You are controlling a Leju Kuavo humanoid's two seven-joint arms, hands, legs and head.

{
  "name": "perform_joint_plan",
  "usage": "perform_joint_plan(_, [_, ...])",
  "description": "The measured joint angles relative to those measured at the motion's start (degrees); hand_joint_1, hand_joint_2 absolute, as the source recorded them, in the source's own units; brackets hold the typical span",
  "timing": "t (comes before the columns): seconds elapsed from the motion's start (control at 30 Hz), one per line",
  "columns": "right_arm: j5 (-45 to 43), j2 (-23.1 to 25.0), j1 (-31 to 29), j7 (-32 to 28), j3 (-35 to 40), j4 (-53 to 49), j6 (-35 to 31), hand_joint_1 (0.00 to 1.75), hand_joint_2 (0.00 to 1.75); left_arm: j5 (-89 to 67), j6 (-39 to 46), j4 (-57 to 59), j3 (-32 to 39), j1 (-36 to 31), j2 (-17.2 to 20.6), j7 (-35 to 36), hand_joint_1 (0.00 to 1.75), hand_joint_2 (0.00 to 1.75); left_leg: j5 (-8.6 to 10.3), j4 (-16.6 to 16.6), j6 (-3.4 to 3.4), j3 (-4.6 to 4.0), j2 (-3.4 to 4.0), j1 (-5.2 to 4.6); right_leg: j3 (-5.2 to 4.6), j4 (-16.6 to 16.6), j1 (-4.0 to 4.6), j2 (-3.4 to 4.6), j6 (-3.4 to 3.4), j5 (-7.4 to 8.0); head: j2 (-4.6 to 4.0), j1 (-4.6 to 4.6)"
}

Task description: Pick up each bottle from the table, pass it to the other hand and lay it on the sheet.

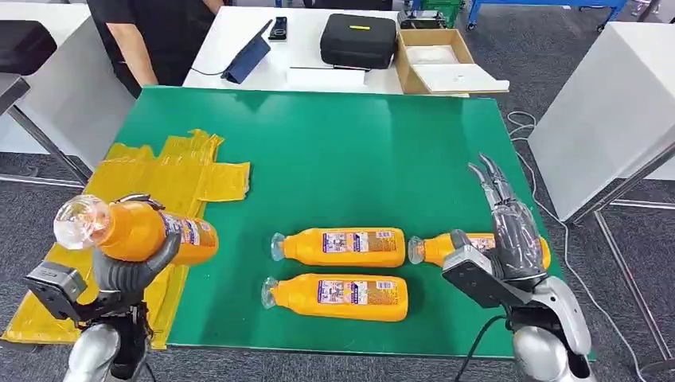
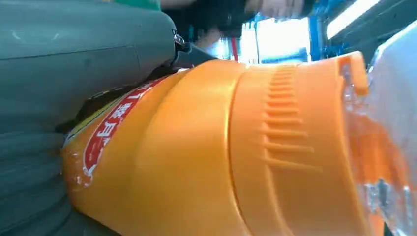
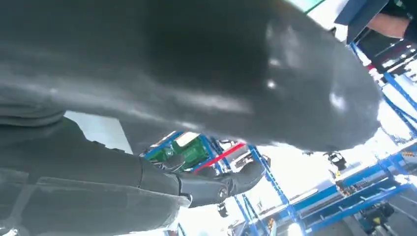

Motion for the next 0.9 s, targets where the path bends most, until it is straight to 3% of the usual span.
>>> perform_joint_plan(0.13, [-1.4,-1.8,0.8,0.4,0.0,-0.8,-0.4,0.0,0.0,-24.1,20.8,1.4,-1.0,-1.4,2.6,-0.9,1.75,1.75,0.0,0.0,0.0,-0.01,0.0,0.0,0.0,0.0,0.01,0.0,0.0,0.0,0.0,0.02])
perform_joint_plan(0.23, [-2.1,-2.3,0.6,0.6,0.2,-0.9,-0.2,0.0,0.0,-43.4,30.8,3.1,-1.3,-2.7,4.6,0.1,1.75,1.75,0.01,0.0,-0.02,-0.01,-0.02,0.02,0.02,0.0,0.02,-0.01,0.0,0.0,0.0,0.04])
perform_joint_plan(0.33, [-3.0,-2.5,-0.8,1.3,0.8,-0.6,0.9,0.0,0.0,-57.7,32.0,5.8,-0.2,-4.5,6.0,-1.3,1.75,1.75,0.03,0.0,-0.04,-0.01,-0.01,0.02,0.02,0.0,0.01,0.0,-0.01,0.0,0.0,0.04])
perform_joint_plan(0.57, [-2.7,-2.4,-3.6,1.4,2.3,0.7,2.1,0.0,0.0,-69.8,32.0,14.6,1.5,-7.3,7.2,-0.5,1.75,1.75,0.12,0.0,-0.04,0.0,-0.03,0.02,0.02,0.0,0.01,-0.02,-0.01,0.01,0.0,0.04])
perform_joint_plan(0.9, [-1.7,-1.5,-6.6,1.6,4.0,1.8,5.0,0.0,0.0,-77.6,32.0,26.3,-2.5,-12.7,7.8,12.2,1.75,1.75,0.12,0.0,-0.04,-0.03,-0.01,0.01,0.02,0.0,0.01,0.0,0.0,0.01,0.0,0.02])
